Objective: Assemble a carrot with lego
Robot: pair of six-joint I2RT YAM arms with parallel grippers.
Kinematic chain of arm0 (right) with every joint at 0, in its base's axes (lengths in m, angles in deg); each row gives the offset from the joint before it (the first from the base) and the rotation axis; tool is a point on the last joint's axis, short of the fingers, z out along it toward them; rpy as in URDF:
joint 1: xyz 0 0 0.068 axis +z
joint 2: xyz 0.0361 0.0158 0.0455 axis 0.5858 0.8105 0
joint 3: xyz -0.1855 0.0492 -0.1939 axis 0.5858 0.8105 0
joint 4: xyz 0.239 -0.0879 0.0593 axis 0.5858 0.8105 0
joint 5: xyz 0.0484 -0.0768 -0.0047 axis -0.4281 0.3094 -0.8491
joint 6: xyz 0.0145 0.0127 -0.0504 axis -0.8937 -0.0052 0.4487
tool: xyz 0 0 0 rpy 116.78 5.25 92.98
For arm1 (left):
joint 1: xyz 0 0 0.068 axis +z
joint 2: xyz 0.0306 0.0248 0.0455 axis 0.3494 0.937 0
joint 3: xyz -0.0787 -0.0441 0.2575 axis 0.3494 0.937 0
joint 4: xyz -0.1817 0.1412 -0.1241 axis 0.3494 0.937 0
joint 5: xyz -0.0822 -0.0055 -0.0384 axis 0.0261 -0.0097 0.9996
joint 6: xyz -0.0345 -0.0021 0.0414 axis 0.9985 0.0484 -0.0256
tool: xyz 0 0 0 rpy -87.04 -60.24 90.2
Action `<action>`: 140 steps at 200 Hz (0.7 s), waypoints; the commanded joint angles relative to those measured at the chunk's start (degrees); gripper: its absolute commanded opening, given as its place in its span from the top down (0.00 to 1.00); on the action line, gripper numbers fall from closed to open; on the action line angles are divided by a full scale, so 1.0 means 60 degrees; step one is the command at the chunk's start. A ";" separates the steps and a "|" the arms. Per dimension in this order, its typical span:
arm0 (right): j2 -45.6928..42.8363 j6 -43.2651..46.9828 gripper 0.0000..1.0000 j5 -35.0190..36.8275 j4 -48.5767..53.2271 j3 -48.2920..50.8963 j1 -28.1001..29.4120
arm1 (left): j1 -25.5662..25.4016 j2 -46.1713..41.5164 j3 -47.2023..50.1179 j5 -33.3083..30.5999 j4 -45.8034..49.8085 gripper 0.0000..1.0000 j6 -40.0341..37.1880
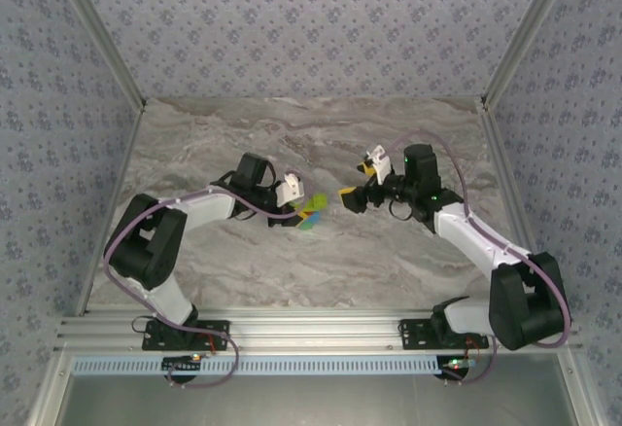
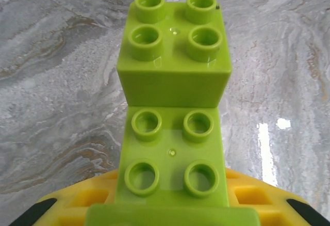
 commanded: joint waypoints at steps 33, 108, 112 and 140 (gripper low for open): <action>-0.0536 -0.0376 0.00 0.0310 0.0173 0.0586 -0.0192 | -0.0094 -0.0199 0.0183 -0.0174 -0.1035 0.58 0.0111; -0.0412 -0.0352 0.00 0.0167 0.0117 0.0586 -0.0231 | 0.0204 0.0080 0.0103 0.0250 -0.1144 0.48 0.0316; -0.0394 -0.0355 0.00 0.0166 0.0117 0.0575 -0.0218 | 0.0202 0.0076 0.0107 0.0260 -0.1137 0.48 0.0309; -0.0329 -0.0340 0.00 0.0137 0.0150 0.0542 -0.0229 | 0.0233 0.0080 0.0052 0.0363 -0.1082 0.45 0.0345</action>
